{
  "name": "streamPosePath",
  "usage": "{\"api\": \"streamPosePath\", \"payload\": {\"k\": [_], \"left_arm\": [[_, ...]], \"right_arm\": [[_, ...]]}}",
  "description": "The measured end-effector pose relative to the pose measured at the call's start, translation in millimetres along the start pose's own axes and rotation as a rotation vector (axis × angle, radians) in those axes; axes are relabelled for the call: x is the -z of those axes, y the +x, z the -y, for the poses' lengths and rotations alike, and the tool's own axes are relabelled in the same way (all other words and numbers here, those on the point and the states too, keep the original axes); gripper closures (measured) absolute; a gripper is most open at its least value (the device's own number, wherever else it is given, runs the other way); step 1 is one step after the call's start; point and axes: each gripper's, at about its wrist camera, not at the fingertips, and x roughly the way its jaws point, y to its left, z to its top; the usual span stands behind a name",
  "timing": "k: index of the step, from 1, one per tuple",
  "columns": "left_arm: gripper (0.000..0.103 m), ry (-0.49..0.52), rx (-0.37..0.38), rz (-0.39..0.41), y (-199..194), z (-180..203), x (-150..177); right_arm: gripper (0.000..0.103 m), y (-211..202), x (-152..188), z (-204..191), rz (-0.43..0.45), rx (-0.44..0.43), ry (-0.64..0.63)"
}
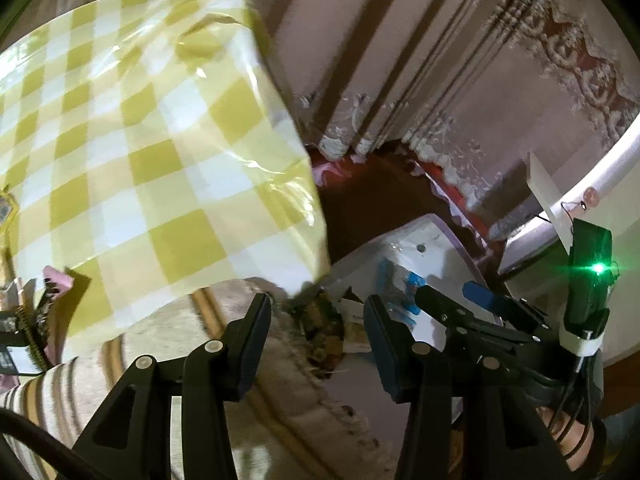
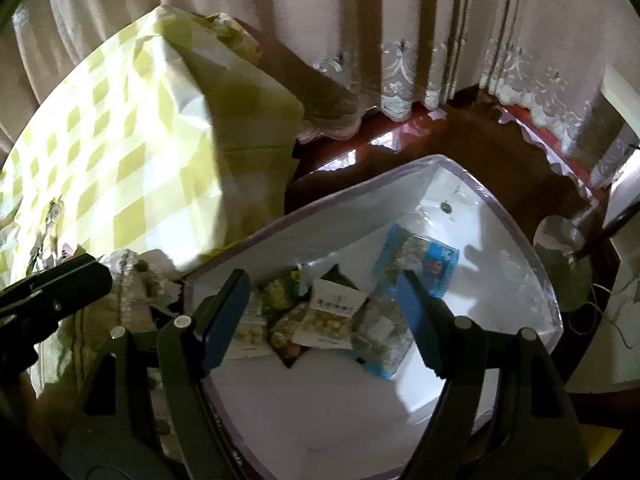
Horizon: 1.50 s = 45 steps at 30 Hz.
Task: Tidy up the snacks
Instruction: 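Move both tools back over the remaining snacks on the table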
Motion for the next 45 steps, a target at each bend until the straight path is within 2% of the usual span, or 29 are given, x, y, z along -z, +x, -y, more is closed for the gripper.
{"api": "streamPosePath", "payload": {"k": [5, 13, 19, 31, 36, 38, 41, 45], "left_arm": [[0.054, -0.043, -0.014, 0.022, -13.0, -20.5, 3.1], [0.054, -0.169, -0.040, 0.067, -41.7, -71.1, 17.3], [0.054, -0.267, -0.092, 0.116, -69.1, -115.8, 29.4], [0.053, -0.475, -0.247, 0.211, -128.4, -240.4, 54.5], [0.048, -0.529, -0.313, 0.240, -148.7, -298.8, 61.9], [0.043, -0.523, -0.353, 0.238, -153.0, -317.3, 60.1], [0.037, -0.458, -0.388, 0.204, -150.1, -334.2, 47.4], [0.031, -0.295, -0.411, 0.140, -134.5, -341.8, 23.4]], "right_arm": [[0.025, 0.5, 1.1, -22.9, -0.008, -0.023, -0.042], [0.025, -1.6, 5.5, -65.7, -0.018, -0.068, -0.121], [0.025, -3.6, 6.2, -103.6, -0.021, -0.106, -0.186], [0.024, -3.7, 7.7, -185.6, -0.021, -0.178, -0.313], [0.023, -0.7, 5.8, -215.0, -0.018, -0.184, -0.359], [0.021, 1.6, 3.9, -228.3, -0.015, -0.187, -0.382], [0.021, 5.9, 0.4, -245.6, -0.017, -0.192, -0.413], [0.019, 12.6, -7.9, -268.3, -0.013, -0.206, -0.439]]}}
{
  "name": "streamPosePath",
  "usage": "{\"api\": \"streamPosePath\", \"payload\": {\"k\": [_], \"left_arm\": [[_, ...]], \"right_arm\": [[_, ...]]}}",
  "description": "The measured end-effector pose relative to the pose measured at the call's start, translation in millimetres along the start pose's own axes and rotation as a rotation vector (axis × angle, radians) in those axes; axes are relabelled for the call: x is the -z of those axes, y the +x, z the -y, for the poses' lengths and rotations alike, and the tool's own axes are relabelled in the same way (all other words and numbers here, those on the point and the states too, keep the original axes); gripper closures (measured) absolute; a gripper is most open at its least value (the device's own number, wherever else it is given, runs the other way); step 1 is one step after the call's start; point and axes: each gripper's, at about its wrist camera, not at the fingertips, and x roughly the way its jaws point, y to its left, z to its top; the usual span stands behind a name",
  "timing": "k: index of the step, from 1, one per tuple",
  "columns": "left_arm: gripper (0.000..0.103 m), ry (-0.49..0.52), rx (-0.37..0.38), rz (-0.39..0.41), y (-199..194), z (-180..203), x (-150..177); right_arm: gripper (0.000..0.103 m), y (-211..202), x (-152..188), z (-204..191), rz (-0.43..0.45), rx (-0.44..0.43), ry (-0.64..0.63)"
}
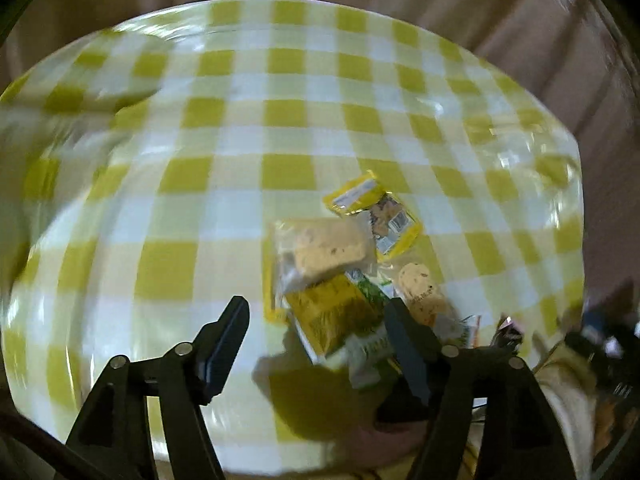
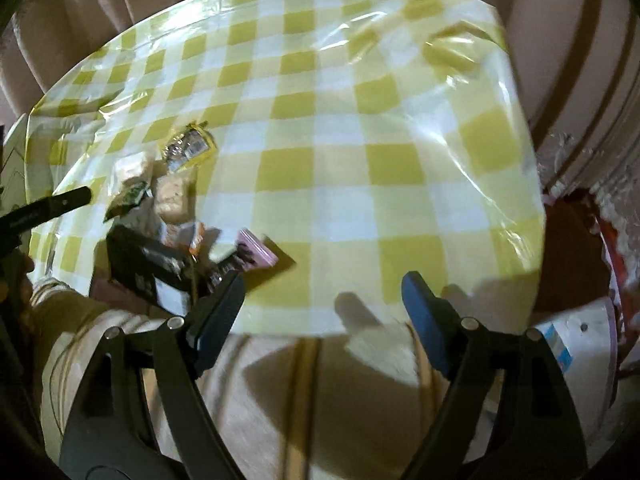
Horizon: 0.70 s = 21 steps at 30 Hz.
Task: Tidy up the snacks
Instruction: 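Move both tools back over the remaining snacks on the table, then grasp the clear bag of bread slices with the left tool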
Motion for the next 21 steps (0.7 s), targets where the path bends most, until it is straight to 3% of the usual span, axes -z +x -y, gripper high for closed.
{"api": "streamPosePath", "payload": {"k": [9, 21], "left_arm": [[0.031, 0.327, -0.061, -0.039, 43.5, 17.4, -24.0], [0.031, 0.399, 0.040, -0.065, 73.1, 14.8, -40.3]], "right_arm": [[0.017, 28.3, -37.0, -34.5, -0.001, -0.032, -0.049], [0.014, 70.1, -85.6, -87.3, -0.006, -0.074, -0.155]]}}
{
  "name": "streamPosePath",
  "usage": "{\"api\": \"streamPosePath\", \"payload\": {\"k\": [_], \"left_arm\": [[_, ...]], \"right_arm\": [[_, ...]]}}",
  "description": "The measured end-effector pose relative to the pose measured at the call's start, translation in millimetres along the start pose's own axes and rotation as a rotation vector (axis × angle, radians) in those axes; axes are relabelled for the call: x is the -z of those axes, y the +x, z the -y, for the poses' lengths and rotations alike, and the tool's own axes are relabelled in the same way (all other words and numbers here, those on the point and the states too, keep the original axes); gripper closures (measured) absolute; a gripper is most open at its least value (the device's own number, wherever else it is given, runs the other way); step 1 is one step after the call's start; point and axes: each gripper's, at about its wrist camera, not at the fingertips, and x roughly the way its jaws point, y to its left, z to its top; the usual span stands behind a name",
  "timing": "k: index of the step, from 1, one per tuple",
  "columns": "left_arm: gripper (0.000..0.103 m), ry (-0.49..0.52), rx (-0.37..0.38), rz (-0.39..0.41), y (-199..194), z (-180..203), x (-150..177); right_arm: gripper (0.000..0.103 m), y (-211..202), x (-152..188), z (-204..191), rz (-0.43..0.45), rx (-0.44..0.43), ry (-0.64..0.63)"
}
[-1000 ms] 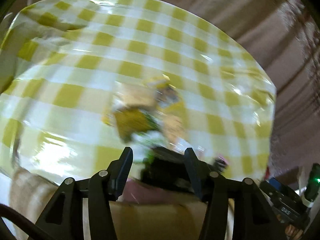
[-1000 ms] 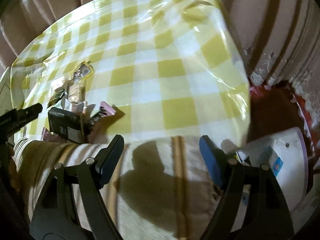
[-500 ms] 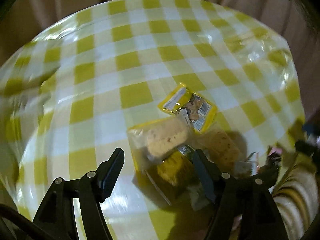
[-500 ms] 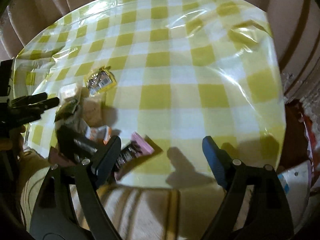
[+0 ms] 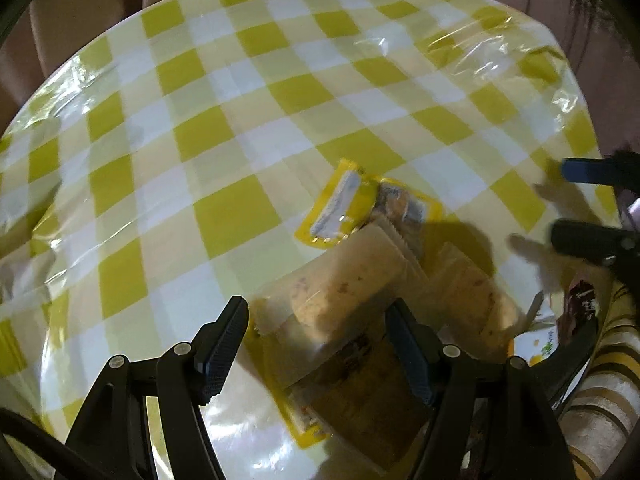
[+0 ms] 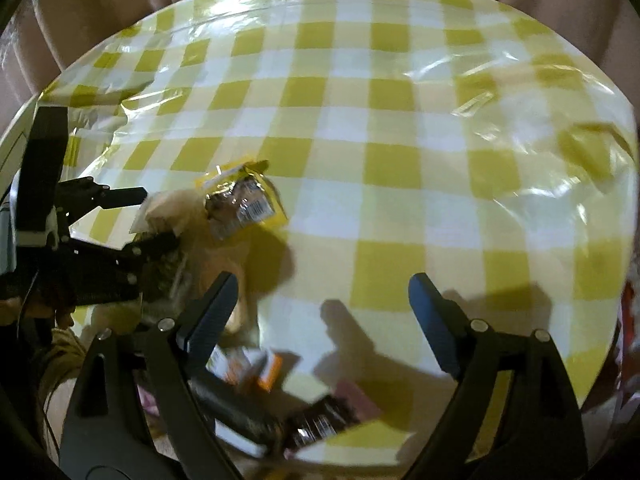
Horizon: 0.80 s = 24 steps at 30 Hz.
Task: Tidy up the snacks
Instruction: 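Grasp the clear bag of bread slices with the left tool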
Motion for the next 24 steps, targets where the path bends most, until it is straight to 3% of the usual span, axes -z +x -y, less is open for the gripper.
{"api": "streamPosePath", "payload": {"k": [4, 9, 11, 24], "left_arm": [[0.041, -0.014, 0.025, 0.021, 2.4, -3.1, -5.7], [0.041, -0.010, 0.040, 0.065, -1.9, -3.1, -9.9], [0.046, 0.007, 0.015, 0.066, -1.5, -2.3, -10.9], [0.044, 0.158, -0.090, 0.079, 1.6, -1.5, -13.0]], "right_arm": [[0.014, 18.3, -13.0, -12.2, -0.010, 0.003, -0.029], [0.014, 41.2, -25.3, -28.2, -0.031, -0.005, -0.068], [0.014, 49.0, -27.8, -34.5, -0.044, -0.010, -0.087], [0.014, 71.6, -33.5, -53.3, -0.079, -0.026, -0.193]]}}
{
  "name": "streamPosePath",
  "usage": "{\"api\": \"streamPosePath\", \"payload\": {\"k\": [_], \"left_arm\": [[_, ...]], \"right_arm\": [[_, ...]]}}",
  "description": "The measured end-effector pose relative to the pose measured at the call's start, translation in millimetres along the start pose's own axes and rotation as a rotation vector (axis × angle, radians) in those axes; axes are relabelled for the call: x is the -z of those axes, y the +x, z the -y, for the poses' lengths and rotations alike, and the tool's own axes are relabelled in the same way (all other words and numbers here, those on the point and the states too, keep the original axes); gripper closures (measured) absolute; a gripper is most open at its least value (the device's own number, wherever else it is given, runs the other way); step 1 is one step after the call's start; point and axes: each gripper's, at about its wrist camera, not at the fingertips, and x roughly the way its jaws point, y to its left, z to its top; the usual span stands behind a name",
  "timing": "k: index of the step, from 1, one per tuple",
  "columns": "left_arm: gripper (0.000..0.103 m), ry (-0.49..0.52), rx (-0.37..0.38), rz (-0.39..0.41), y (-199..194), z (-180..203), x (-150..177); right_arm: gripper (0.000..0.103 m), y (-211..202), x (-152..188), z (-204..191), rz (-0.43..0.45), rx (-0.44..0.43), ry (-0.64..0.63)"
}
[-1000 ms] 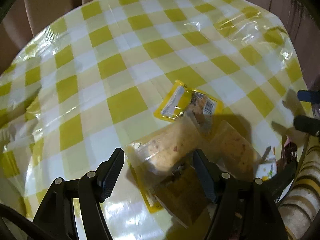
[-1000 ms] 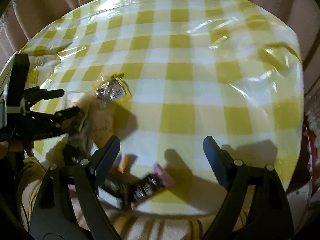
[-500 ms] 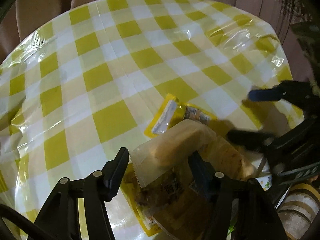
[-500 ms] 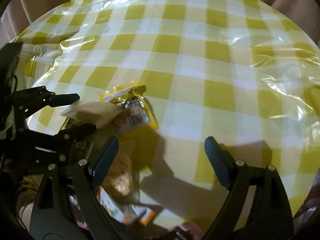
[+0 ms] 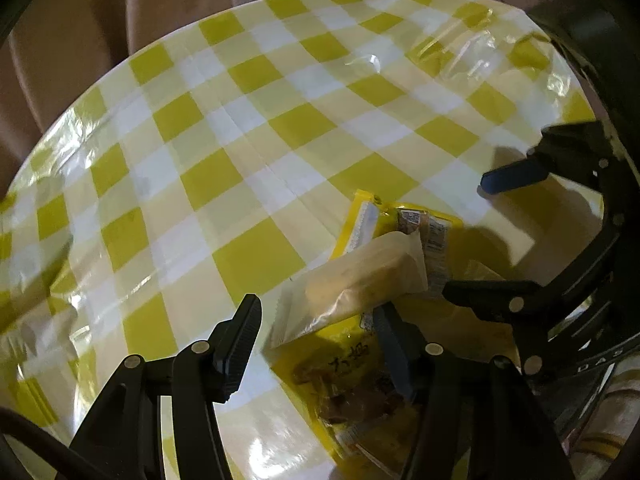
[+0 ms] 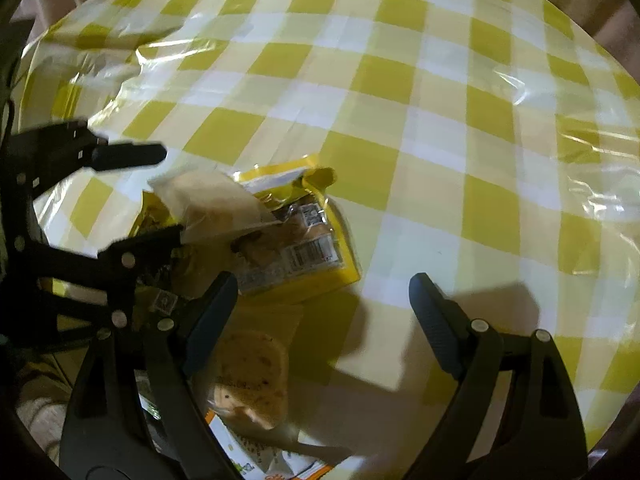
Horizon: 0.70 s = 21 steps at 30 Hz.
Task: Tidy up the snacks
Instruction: 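Grasp the clear bag of bread slices with the left tool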
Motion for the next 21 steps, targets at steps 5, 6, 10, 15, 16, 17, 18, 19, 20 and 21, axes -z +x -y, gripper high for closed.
{"api": "streamPosePath", "payload": {"k": [5, 6, 10, 15, 16, 17, 18, 19, 20, 21], "left_arm": [[0.046, 0.092, -0.021, 0.003, 0.5, 7.9, -3.9], [0.050, 0.105, -0.010, 0.000, 0.6, 9.0, -4.4], [0.074, 0.103, 0.068, -0.007, 0.0, 9.0, -5.3], [0.082, -0.031, 0.134, 0.012, -7.4, -12.9, -2.1], [0.085, -0.075, 0.144, 0.021, -9.7, -20.7, -0.4], [0.087, -0.106, 0.150, 0.028, -11.4, -26.2, 1.0], [0.088, -0.154, 0.159, 0.038, -14.6, -34.4, 4.5], [0.088, -0.187, 0.162, 0.046, -17.4, -39.8, 7.5], [0.090, -0.206, 0.160, 0.051, -18.9, -43.5, 9.3], [0.092, -0.239, 0.156, 0.057, -22.5, -48.4, 13.5]], "right_arm": [[0.014, 2.4, -0.6, -0.1, -0.005, -0.001, -0.024], [0.014, 3.2, -0.8, -0.2, -0.006, 0.000, -0.028], [0.014, 5.7, -3.0, 0.0, -0.010, -0.002, -0.028], [0.014, 8.1, -5.5, -6.4, -0.003, -0.012, -0.058], [0.014, 8.6, -6.2, -7.2, -0.002, -0.016, -0.059], [0.014, 9.9, -7.4, -8.3, -0.001, -0.022, -0.060], [0.013, 11.4, -8.4, -8.6, -0.001, -0.029, -0.057], [0.013, 13.6, -9.7, -8.7, -0.005, -0.033, -0.052], [0.013, 15.8, -10.7, -9.0, -0.009, -0.036, -0.047], [0.013, 18.0, -11.9, -8.7, -0.013, -0.041, -0.041]]}}
